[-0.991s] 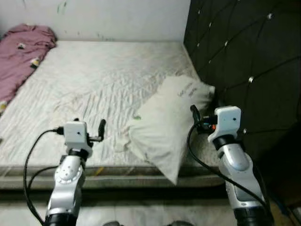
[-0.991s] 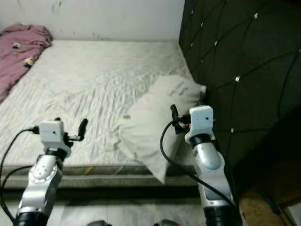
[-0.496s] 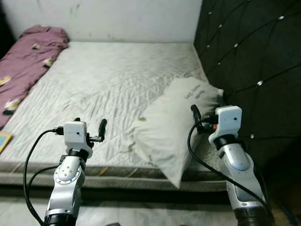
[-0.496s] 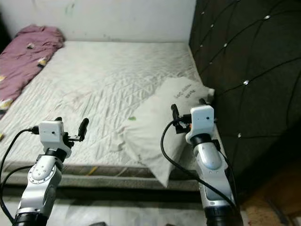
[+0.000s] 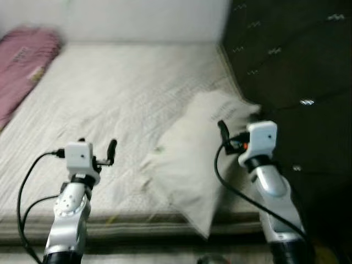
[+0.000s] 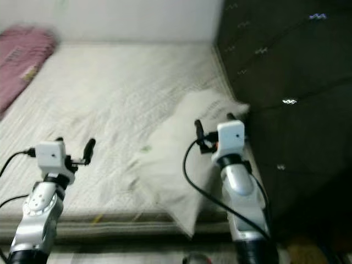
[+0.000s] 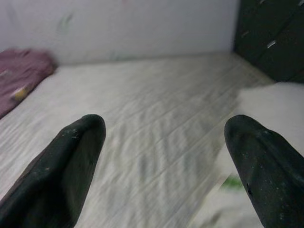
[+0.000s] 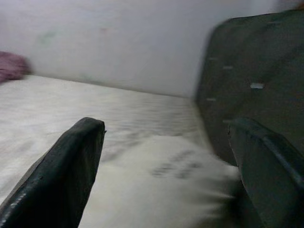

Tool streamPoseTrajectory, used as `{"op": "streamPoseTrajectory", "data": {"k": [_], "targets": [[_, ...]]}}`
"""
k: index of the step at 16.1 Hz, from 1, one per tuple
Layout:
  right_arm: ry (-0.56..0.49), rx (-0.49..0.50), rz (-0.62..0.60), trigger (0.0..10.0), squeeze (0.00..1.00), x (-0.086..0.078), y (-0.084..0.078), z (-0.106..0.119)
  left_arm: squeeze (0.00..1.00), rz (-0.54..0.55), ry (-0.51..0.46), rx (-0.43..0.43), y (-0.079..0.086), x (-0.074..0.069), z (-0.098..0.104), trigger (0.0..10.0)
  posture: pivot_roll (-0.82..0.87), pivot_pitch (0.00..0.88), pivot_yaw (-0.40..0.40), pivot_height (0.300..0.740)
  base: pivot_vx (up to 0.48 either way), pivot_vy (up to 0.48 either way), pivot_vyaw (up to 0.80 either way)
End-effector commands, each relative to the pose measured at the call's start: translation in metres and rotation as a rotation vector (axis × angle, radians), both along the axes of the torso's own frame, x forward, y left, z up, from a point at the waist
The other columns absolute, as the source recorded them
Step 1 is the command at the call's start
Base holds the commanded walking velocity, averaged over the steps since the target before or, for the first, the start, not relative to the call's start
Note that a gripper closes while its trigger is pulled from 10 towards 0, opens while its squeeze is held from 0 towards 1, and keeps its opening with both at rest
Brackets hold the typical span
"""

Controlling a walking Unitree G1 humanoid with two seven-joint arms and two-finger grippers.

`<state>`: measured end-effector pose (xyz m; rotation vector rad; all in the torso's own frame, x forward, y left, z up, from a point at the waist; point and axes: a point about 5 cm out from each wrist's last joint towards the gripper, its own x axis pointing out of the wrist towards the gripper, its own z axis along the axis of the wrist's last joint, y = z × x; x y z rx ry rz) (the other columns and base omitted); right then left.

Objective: Clean up the room

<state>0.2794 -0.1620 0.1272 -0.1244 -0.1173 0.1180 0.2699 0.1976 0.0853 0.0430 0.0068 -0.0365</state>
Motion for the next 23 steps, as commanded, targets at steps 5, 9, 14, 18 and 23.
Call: {"op": "streamPoseTrajectory", "data": {"k": [5,9,14,18,23], "targets": [[0.005,0.021,-0.017,10.0,0.0,-0.002,0.002,-0.001,0.0,0.056,0.07,0.03,0.001,0.004,-0.005,10.0,-0.08,0.0,0.016,0.74,0.0,0.0,0.0],[-0.012,0.013,-0.025,10.0,0.0,0.003,0.001,0.004,0.0,0.017,0.01,0.201,0.01,0.028,0.005,10.0,-0.08,0.0,0.016,0.74,0.0,0.0,0.0],[-0.022,0.027,-0.025,10.0,0.0,0.007,0.005,0.004,0.0,-0.253,-0.003,-0.1,-0.02,0.051,0.023,10.0,-0.08,0.0,0.025,0.74,0.0,0.0,0.0],[-0.026,-0.001,-0.036,10.0,0.0,0.0,0.007,-0.001,0.0,-0.106,-0.066,-0.073,-0.014,0.027,0.007,10.0,-0.09,0.0,0.037,0.74,0.0,0.0,0.0],[0.011,0.016,-0.163,10.0,0.0,-0.01,-0.012,-0.006,0.0,0.021,-0.083,-0.096,0.002,0.0,0.008,10.0,-0.07,0.0,0.021,0.74,0.0,0.0,0.0]]}}
